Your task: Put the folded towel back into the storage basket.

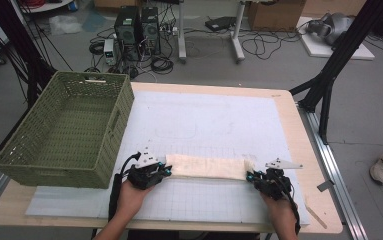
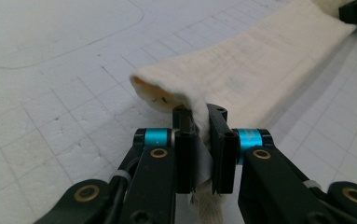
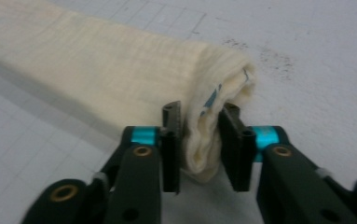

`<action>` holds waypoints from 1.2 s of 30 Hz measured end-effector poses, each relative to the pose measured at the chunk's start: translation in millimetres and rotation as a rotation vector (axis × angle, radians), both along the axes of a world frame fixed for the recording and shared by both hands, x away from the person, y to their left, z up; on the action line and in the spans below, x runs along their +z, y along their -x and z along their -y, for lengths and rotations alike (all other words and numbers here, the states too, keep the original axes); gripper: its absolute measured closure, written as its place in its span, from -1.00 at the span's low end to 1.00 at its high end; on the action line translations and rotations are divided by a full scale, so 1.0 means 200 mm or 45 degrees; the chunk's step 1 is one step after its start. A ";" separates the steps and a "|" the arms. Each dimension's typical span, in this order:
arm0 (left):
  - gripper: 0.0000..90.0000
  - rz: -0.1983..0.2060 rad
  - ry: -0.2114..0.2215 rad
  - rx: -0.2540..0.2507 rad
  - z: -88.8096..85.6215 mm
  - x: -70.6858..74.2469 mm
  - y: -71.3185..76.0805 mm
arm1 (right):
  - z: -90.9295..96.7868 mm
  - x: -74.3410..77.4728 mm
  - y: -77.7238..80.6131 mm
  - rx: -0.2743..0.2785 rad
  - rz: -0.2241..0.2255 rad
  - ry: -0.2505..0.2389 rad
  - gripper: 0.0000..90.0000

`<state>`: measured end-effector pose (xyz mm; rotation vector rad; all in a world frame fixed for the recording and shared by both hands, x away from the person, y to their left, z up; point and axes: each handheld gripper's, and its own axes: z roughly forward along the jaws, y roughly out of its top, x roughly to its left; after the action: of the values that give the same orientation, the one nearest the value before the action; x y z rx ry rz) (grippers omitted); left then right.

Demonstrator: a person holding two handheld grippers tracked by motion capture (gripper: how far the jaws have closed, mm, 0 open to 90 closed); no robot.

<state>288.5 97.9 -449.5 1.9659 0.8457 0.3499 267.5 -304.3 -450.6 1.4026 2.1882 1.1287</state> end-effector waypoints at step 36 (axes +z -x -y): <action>0.83 0.114 0.109 -0.041 -0.04 0.11 0.05 | 0.09 0.08 0.05 0.139 0.236 -0.063 0.82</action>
<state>279.4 106.6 -427.2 1.8684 0.7586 0.3743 258.4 -323.0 -434.8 1.1582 2.1401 1.3037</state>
